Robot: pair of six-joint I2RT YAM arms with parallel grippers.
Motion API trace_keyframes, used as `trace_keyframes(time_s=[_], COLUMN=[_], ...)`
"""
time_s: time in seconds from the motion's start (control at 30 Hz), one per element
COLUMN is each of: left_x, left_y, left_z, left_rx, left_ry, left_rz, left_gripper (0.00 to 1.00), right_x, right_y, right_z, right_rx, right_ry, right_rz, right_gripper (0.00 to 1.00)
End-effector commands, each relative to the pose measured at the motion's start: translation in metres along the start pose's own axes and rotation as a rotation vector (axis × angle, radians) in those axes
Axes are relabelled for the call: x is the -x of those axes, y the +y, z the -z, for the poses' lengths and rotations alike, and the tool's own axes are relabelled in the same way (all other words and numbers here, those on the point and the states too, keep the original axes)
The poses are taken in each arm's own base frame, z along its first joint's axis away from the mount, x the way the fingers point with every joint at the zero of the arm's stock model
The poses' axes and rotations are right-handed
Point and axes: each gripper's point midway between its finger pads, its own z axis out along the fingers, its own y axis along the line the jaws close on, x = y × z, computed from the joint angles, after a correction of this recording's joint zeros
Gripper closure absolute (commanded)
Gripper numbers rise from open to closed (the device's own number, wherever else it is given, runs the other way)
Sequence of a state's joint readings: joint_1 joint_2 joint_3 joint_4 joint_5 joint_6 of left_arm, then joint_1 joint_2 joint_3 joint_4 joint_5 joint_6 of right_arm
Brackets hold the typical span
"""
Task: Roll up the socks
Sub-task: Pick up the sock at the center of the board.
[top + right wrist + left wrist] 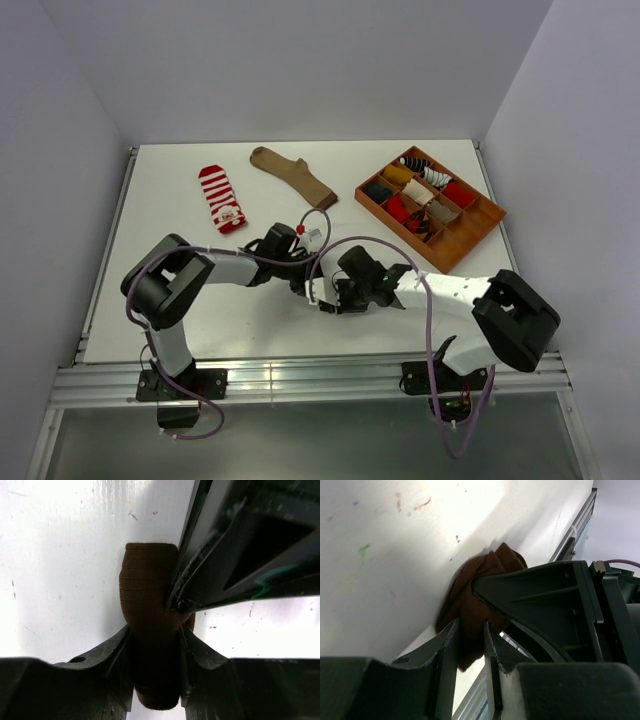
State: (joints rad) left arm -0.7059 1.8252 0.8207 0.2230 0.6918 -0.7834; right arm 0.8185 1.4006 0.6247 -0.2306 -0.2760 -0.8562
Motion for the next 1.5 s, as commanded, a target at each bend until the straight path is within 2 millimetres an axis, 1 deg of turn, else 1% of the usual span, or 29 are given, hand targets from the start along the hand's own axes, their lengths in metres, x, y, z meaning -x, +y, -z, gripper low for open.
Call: trace_keyframes(time_s=[0.0,0.2,0.3,0.5,0.53,0.6,0.67,0.7,0.77,0.83,0.87,0.9,0.97,1.0,1.03,1.07,1.1,1.13,1.17,1.2,1.23,1.27,1.3,1.33,1.37,1.4,1.43,1.47], left_x=[-0.015,-0.013,-0.012,-0.008,-0.004,-0.001,0.004,0.005,0.010,0.013,0.016,0.017,0.020,0.022,0.022,0.023,0.023,0.024,0.024,0.024,0.024,0.025,0.025,0.025,0.027,0.028,0.030,0.031], left_y=[0.014,0.017,0.018,0.018,0.018,0.018,0.019,0.018,0.017,0.017,0.015,0.014,0.012,0.012,0.012,0.010,0.010,0.011,0.011,0.010,0.009,0.009,0.008,0.007,0.006,0.006,0.004,0.002], left_z=[0.014,0.022,0.023,0.031,0.034,0.038,0.043,0.046,0.051,0.055,0.058,0.060,0.064,0.065,0.066,0.067,0.067,0.068,0.068,0.068,0.069,0.070,0.070,0.070,0.070,0.071,0.072,0.073], left_rx=[0.060,0.059,0.058,0.059,0.060,0.068,0.076,0.078,0.083,0.089,0.085,0.087,0.085,0.087,0.084,0.081,0.079,0.081,0.081,0.079,0.075,0.074,0.072,0.068,0.066,0.066,0.065,0.063], left_ry=[0.032,0.020,0.017,-0.002,-0.014,-0.025,-0.042,-0.048,-0.068,-0.082,-0.092,-0.096,-0.109,-0.115,-0.116,-0.118,-0.119,-0.123,-0.124,-0.122,-0.124,-0.130,-0.132,-0.133,-0.137,-0.141,-0.148,-0.158], left_rz=[0.057,0.062,0.065,0.060,0.059,0.060,0.059,0.057,0.060,0.061,0.057,0.055,0.050,0.050,0.047,0.042,0.042,0.044,0.045,0.048,0.049,0.047,0.048,0.047,0.046,0.043,0.040,0.035], left_gripper=[0.70,0.70,0.71,0.72,0.73,0.74,0.75,0.75,0.76,0.77,0.77,0.77,0.77,0.77,0.77,0.78,0.78,0.78,0.78,0.78,0.79,0.79,0.79,0.79,0.80,0.80,0.80,0.80], right_x=[-0.028,-0.028,-0.028,-0.024,-0.021,-0.022,-0.016,-0.015,-0.014,-0.011,-0.009,-0.006,-0.003,0.000,0.002,0.003,0.008,0.007,0.007,0.010,0.008,0.007,0.013,0.012,0.007,0.009,0.007,-0.001], right_y=[0.020,0.019,0.020,0.020,0.016,0.015,0.010,0.005,0.002,-0.007,-0.007,-0.014,-0.016,-0.024,-0.027,-0.027,-0.035,-0.041,-0.042,-0.051,-0.058,-0.060,-0.069,-0.073,-0.078,-0.087,-0.092,-0.101], right_z=[-0.002,-0.003,-0.004,-0.003,-0.003,-0.001,0.000,0.003,0.006,0.010,0.012,0.015,0.020,0.025,0.027,0.030,0.035,0.040,0.044,0.049,0.055,0.060,0.067,0.072,0.079,0.087,0.092,0.102], right_rx=[0.066,0.071,0.075,0.091,0.088,0.099,0.105,0.106,0.113,0.096,0.101,0.089,0.100,0.088,0.086,0.101,0.093,0.085,0.096,0.080,0.064,0.066,0.053,0.048,0.035,0.012,-0.001,-0.035], right_ry=[0.118,0.122,0.126,0.118,0.111,0.114,0.093,0.091,0.080,0.067,0.059,0.048,0.031,0.017,0.008,-0.001,-0.019,-0.029,-0.038,-0.050,-0.057,-0.059,-0.084,-0.089,-0.088,-0.101,-0.109,-0.109], right_rz=[-0.062,-0.064,-0.069,-0.095,-0.101,-0.131,-0.149,-0.170,-0.199,-0.215,-0.221,-0.232,-0.251,-0.268,-0.278,-0.291,-0.295,-0.315,-0.333,-0.339,-0.360,-0.374,-0.379,-0.392,-0.421,-0.423,-0.434,-0.460], right_gripper=[0.91,0.94,1.00,1.00,1.00,1.00,1.00,1.00,1.00,1.00,1.00,1.00,1.00,1.00,1.00,1.00,1.00,1.00,1.00,1.00,1.00,1.00,1.00,1.00,1.00,1.00,1.00,1.00])
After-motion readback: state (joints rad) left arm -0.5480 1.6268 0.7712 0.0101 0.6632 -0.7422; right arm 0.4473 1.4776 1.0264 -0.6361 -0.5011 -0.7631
